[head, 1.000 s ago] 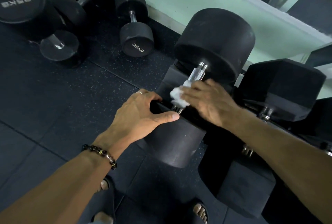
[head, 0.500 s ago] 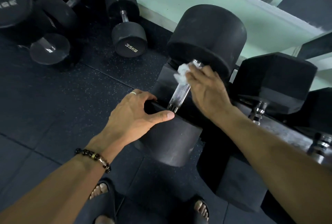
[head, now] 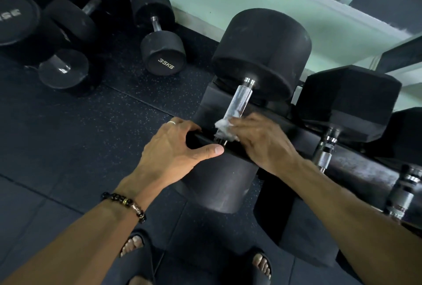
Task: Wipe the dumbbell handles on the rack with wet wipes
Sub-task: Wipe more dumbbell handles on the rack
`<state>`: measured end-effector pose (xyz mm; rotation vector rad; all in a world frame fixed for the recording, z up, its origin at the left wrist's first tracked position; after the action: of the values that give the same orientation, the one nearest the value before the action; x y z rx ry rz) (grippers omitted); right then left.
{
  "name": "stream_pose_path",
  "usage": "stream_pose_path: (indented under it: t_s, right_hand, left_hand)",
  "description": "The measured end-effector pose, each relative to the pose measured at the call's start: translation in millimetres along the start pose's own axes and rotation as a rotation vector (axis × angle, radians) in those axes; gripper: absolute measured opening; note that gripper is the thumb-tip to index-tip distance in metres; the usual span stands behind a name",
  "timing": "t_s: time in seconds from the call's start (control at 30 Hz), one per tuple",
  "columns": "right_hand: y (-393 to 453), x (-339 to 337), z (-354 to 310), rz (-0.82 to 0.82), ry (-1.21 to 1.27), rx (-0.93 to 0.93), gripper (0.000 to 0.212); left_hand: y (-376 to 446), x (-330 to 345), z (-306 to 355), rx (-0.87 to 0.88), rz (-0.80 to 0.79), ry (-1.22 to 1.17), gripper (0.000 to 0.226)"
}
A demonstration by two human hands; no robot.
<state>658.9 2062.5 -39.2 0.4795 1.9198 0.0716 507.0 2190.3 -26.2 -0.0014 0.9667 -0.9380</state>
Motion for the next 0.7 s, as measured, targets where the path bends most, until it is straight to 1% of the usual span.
stream_pose_path:
  t_s: [0.03,0.07,0.1,0.13,0.17,0.2,0.27,0.33,0.37,0.47,0.5,0.53,0.57,0.63,0.67,0.7]
  right_hand:
    - [-1,-9,3,0.122,0.097,0.165,0.037]
    - [0,-17,9,0.261,0.152,0.389,0.028]
    - [3,-20,17,0.341,0.168,0.615,0.022]
    - [8,-19,25,0.370,0.190,0.821,0.018]
    - [14,-13,34,0.390,0.231,0.979,0.017]
    - [23,-7,40,0.419,0.276,1.084,0.019]
    - [40,4,43,0.509,0.337,1.210,0.024]
    - [42,11,35,0.536,0.369,1.259,0.024]
    - [38,12,30,0.492,0.361,1.249,0.024]
    - [14,13,14,0.194,0.356,1.199,0.023]
    - [10,14,13,0.136,0.374,1.182,0.024]
    - [11,13,15,0.137,0.372,1.178,0.025]
    - [16,13,21,0.190,0.359,1.187,0.021]
    - [28,8,28,0.347,0.347,1.188,0.012]
    - [32,6,27,0.385,0.339,1.169,0.017]
    - [33,5,23,0.360,0.314,1.131,0.022]
  left_hand:
    - [0,0,0,0.003,-0.004,0.005,0.075]
    - [1,0,0,0.006,-0.007,0.009,0.075]
    - [1,0,-1,0.009,-0.009,0.009,0.074]
    - [1,0,-1,0.011,-0.010,0.007,0.073]
    - [1,1,-2,0.013,-0.011,0.007,0.072]
    - [2,1,-2,0.017,-0.012,0.007,0.072]
    - [3,1,-2,0.022,-0.010,0.000,0.074]
    - [5,1,-3,0.020,-0.006,-0.005,0.075]
    - [5,1,-3,0.020,-0.005,-0.006,0.075]
    - [4,1,-3,0.034,-0.012,-0.007,0.074]
    - [4,2,-3,0.034,-0.015,-0.006,0.074]
    - [4,2,-2,0.033,-0.016,-0.007,0.074]
    - [4,2,-3,0.032,-0.015,-0.008,0.074]
    - [5,2,-3,0.035,-0.005,-0.002,0.074]
    - [5,3,-3,0.036,-0.003,0.004,0.075]
    - [4,4,-4,0.035,-0.004,0.005,0.075]
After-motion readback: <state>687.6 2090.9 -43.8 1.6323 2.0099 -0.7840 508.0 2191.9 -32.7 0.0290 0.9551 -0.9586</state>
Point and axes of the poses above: each hand's wrist, its own y-axis towards the middle knuckle, its own x-axis out of the palm, z = x × y, the point moved 4 cm from there along y, towards the middle knuckle, and after that the axes turned 6 degrees about z, right-handed, at the moved point
